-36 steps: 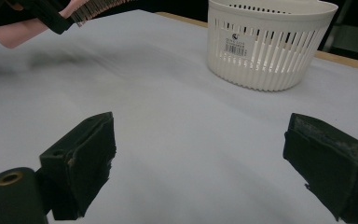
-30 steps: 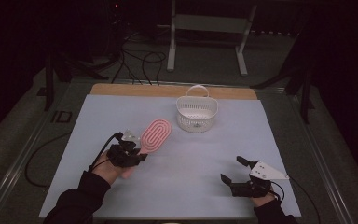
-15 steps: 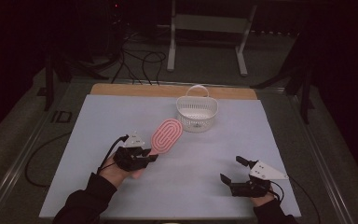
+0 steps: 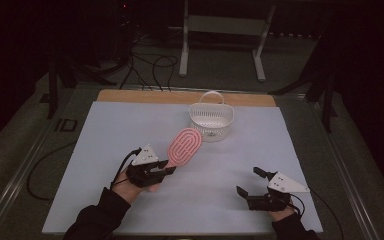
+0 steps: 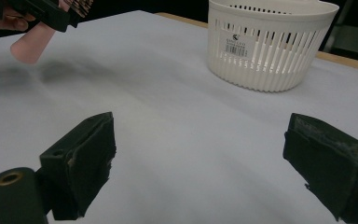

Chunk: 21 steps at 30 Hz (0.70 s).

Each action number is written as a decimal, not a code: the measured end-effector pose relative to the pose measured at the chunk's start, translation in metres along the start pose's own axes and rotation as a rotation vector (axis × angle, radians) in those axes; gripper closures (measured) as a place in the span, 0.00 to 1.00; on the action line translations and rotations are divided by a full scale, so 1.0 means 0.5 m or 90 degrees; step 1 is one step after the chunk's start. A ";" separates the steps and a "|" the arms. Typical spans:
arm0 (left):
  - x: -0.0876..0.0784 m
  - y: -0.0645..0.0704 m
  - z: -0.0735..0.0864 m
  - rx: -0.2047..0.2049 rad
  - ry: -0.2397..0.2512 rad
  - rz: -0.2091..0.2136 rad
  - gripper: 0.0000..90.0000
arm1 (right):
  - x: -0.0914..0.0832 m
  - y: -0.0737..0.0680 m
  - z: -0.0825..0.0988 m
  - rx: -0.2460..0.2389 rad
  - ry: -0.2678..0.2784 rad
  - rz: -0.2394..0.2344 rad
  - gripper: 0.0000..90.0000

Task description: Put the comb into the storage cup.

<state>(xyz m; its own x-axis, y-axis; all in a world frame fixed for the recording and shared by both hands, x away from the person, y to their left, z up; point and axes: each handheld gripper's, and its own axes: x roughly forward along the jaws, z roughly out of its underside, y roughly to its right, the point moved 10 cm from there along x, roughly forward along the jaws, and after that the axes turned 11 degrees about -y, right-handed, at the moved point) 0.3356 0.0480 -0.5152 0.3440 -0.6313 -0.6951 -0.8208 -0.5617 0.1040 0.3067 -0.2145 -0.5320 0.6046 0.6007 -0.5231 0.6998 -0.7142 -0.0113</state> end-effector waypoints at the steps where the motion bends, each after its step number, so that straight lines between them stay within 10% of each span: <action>1: -0.001 0.004 0.000 0.005 0.011 -0.002 0.79 | 0.000 0.000 0.000 0.000 0.001 -0.001 0.10; 21: -0.046 0.012 0.041 0.023 0.096 -0.012 0.79 | 0.000 -0.001 -0.002 -0.001 0.002 -0.001 0.10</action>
<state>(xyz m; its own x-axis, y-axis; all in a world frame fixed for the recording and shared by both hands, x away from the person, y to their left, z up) 0.3135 0.0703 -0.5130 0.4219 -0.6950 -0.5822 -0.8286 -0.5563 0.0635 0.3066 -0.2136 -0.5314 0.6054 0.6026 -0.5199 0.7010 -0.7131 -0.0102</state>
